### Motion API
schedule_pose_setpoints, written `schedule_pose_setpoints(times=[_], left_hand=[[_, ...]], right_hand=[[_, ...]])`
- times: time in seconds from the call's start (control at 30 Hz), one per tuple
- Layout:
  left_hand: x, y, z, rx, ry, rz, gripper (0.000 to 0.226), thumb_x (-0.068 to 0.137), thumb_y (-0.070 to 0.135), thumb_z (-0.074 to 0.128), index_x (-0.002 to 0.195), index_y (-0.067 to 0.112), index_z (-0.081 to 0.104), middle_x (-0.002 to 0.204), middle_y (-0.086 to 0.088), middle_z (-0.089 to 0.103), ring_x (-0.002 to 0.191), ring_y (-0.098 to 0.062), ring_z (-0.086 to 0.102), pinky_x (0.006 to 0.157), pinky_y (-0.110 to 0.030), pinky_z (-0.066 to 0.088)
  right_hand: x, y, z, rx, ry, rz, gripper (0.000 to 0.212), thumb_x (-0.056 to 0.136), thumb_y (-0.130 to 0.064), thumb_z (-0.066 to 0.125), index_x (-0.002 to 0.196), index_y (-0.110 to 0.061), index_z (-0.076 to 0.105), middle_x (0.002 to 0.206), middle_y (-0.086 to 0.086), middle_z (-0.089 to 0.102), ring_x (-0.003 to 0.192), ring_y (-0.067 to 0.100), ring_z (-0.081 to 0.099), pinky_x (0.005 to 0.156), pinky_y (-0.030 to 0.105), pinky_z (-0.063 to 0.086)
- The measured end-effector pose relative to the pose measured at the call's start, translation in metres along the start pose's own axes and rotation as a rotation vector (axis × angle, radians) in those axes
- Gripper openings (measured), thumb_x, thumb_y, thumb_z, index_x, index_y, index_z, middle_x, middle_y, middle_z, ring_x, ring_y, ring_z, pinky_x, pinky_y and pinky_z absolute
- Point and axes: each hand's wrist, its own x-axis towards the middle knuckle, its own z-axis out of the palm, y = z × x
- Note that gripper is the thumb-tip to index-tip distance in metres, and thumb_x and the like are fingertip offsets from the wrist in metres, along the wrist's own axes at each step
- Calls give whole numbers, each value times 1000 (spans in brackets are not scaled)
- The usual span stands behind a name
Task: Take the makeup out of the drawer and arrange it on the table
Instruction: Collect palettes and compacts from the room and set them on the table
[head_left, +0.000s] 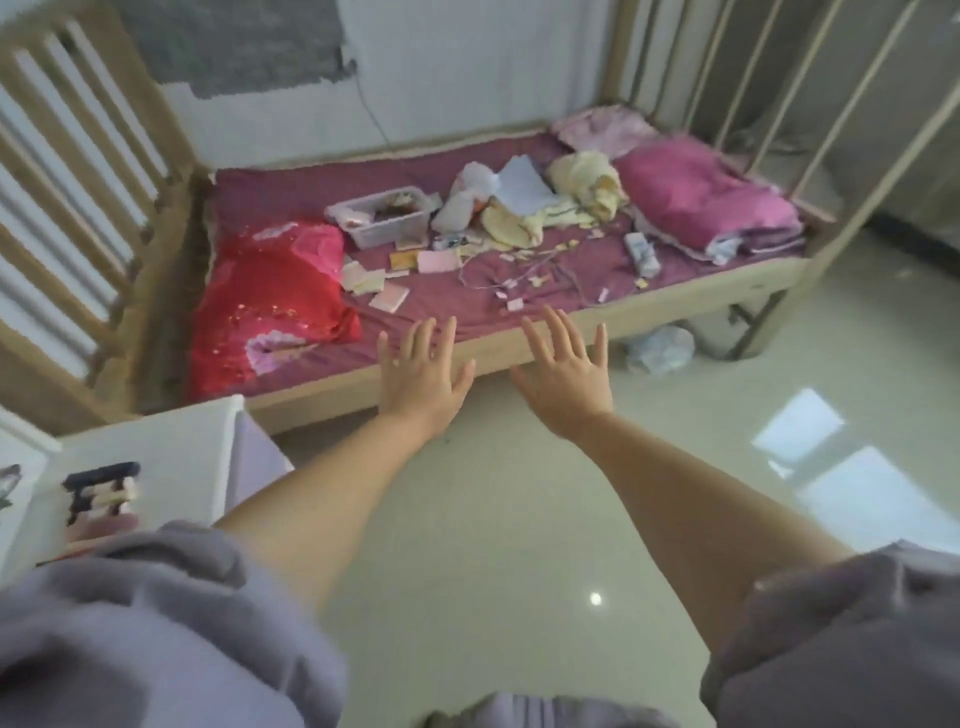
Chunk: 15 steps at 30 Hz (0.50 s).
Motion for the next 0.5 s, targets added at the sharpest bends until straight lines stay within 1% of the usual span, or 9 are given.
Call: schedule_pose_setpoints(times=[0.07, 0.13, 0.2, 0.27, 0.37, 0.5], left_hand=[[8, 61, 11, -9, -46, 140, 65, 93, 52, 18, 148, 19, 18, 151, -10, 27, 140, -25, 20, 112, -58, 6], [10, 124, 22, -14, -81, 253, 65, 93, 53, 16, 148, 19, 15, 153, -10, 25, 141, -26, 19, 113, -57, 4], [6, 192, 32, -28, -105, 353, 63, 95, 52, 19, 148, 19, 14, 152, -10, 25, 141, -26, 19, 113, -56, 3], [-6, 264, 43, -45, -131, 435, 62, 95, 49, 24, 148, 18, 15, 152, -9, 25, 141, -24, 19, 114, -55, 3], [-34, 369, 58, -99, -175, 547, 60, 96, 47, 27, 148, 19, 16, 152, -9, 24, 141, -22, 17, 114, -55, 0], [-71, 492, 70, -150, -229, 681, 59, 96, 50, 23, 148, 23, 15, 154, -7, 21, 142, -21, 15, 112, -55, -3]], right_hand=[[-41, 58, -10, 0, 7, 139, 66, 93, -55, 26, 150, -24, 13, 159, 5, 8, 146, 19, 2, 113, 55, -11], [-86, 113, -20, -17, 2, 268, 65, 94, -55, 25, 150, -25, 13, 159, 4, 7, 147, 18, 1, 113, 54, -13], [-137, 169, -33, -54, -22, 386, 67, 91, -57, 15, 150, -26, 9, 159, 3, 5, 147, 18, -1, 113, 55, -14], [-193, 223, -45, -95, -51, 486, 69, 89, -59, 7, 150, -27, 7, 159, 3, 3, 147, 18, -3, 113, 57, -11], [-274, 294, -60, -123, -69, 627, 67, 90, -58, 10, 150, -28, 7, 159, 3, 3, 147, 19, -3, 114, 58, -7], [-360, 365, -79, -123, -92, 823, 66, 92, -59, 17, 150, -29, 7, 159, 2, 1, 146, 19, -3, 113, 59, -5]])
